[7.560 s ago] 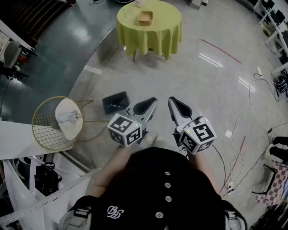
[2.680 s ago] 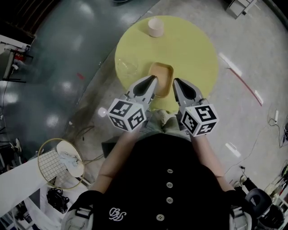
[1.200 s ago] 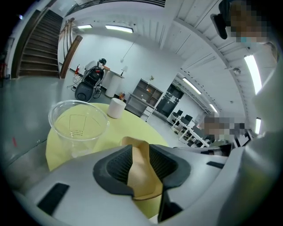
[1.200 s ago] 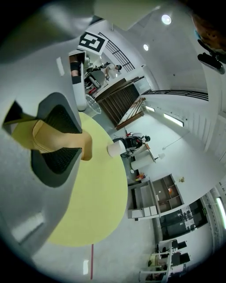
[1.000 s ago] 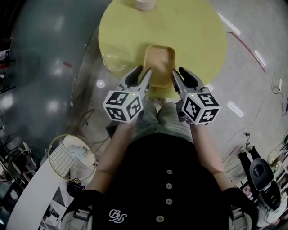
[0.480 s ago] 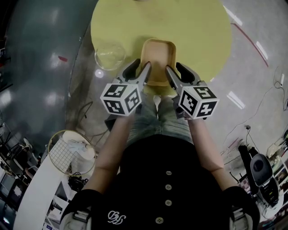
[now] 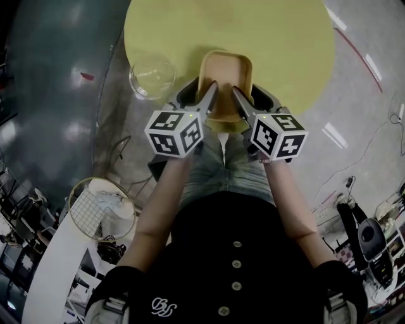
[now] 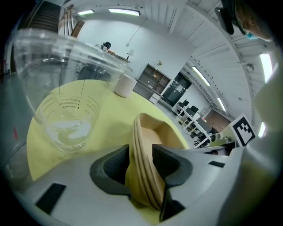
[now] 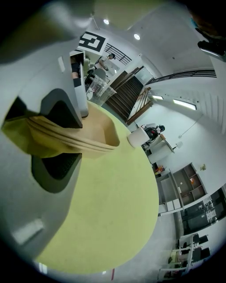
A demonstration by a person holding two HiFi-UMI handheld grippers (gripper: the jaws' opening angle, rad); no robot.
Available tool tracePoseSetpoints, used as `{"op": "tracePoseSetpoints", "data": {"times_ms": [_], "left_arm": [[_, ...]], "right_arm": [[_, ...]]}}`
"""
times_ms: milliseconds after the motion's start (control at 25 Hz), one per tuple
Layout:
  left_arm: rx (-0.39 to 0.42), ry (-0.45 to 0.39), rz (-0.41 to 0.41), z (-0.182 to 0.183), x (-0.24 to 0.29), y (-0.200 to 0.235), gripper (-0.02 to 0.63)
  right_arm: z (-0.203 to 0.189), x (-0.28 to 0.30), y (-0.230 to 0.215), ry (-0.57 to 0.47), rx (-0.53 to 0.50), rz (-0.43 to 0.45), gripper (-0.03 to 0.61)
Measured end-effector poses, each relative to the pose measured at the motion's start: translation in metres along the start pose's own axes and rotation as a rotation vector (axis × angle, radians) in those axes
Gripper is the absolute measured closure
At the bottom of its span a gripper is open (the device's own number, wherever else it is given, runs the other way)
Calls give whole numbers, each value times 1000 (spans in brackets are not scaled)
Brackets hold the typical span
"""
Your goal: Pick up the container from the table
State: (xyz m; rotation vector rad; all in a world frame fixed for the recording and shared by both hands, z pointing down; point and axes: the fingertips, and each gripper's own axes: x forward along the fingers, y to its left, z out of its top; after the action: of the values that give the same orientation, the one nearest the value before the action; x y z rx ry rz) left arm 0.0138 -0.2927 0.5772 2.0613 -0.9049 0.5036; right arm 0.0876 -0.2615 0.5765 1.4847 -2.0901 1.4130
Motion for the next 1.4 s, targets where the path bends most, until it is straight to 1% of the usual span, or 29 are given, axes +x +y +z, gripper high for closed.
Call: {"op": "tracePoseSetpoints", "data": {"times_ms": [160,440,640,760,840,960,1080,1200,1400], "left_arm": [[-4,21,10,-5,4,3,465],[33,38,41,-8,7,-1,465],[54,38,64,-8,8,-1,465],[63,33,80,-8,10,0,466],[59,28,87,-8,11,0,466],[46,18,91,-8,10,0,466],[24,0,80,-6,10,0,466],[1,-31,55,0,8,-3,472],[34,-81,19,19,5,-21,476]], "right_arm": [[-2,4,0,10,5,3,414],[-6,7,-3,25,-9,-21,414],[-5,8,-5,-13,-10,-28,416],[-5,9,-6,-27,-28,-52,419],[-5,9,-7,-33,-30,-63,420],[-5,9,-7,-41,-4,-61,423],[-3,7,-9,-66,31,-65,431],[2,2,-7,-97,44,-72,433],[13,-16,-6,-160,77,-82,437]]}}
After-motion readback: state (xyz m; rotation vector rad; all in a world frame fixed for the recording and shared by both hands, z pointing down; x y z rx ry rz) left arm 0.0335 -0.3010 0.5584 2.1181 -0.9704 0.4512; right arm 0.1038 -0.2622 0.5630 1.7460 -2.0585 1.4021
